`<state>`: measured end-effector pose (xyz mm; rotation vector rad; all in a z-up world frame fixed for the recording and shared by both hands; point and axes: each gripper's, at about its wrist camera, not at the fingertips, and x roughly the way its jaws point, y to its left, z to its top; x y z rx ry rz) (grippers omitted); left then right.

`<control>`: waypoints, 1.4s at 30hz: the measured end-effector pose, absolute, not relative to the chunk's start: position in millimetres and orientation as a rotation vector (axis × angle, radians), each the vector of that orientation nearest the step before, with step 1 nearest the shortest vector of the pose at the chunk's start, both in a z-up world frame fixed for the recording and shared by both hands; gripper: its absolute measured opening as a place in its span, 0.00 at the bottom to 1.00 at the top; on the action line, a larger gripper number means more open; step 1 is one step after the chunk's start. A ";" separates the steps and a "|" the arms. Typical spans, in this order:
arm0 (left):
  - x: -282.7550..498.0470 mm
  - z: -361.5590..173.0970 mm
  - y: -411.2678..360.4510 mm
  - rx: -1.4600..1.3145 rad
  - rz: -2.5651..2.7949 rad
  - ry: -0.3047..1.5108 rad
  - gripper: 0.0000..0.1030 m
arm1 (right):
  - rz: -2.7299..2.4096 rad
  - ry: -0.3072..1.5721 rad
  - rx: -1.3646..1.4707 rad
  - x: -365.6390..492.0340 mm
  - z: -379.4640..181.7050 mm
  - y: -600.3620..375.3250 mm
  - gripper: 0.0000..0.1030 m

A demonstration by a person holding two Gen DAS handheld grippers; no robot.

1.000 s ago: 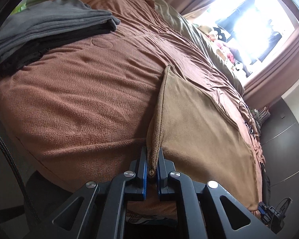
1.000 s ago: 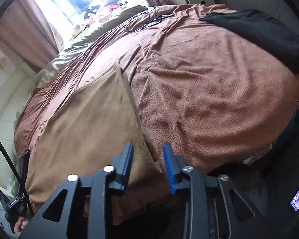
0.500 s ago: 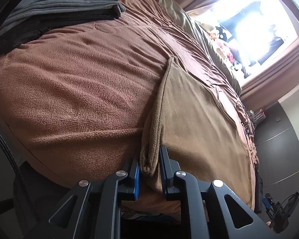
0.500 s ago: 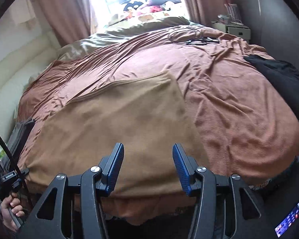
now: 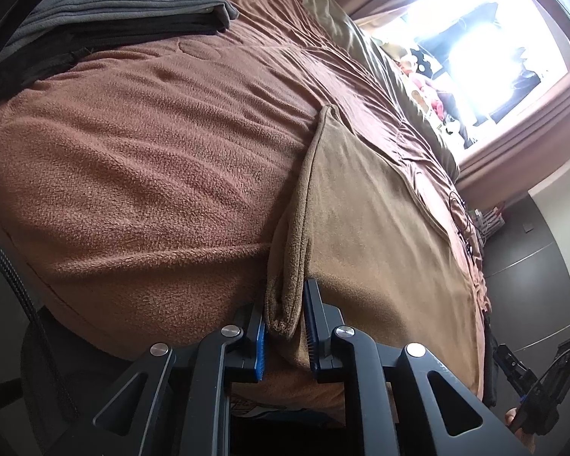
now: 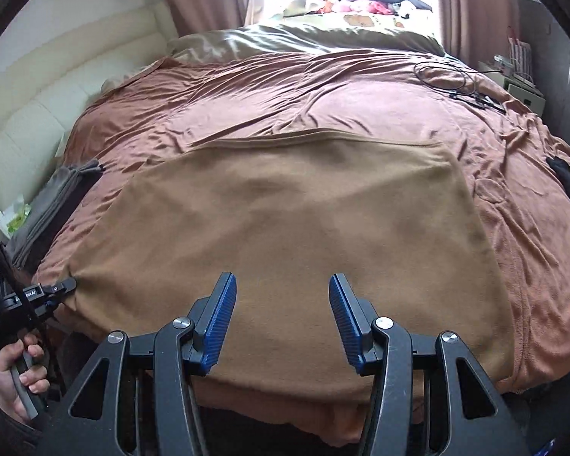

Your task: Fold small clothes

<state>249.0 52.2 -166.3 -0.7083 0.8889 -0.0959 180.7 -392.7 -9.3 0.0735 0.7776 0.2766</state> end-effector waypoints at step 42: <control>233.0 -179.2 57.6 -0.902 0.046 0.884 0.15 | 0.319 0.993 0.070 432.6 -55.9 -299.4 0.08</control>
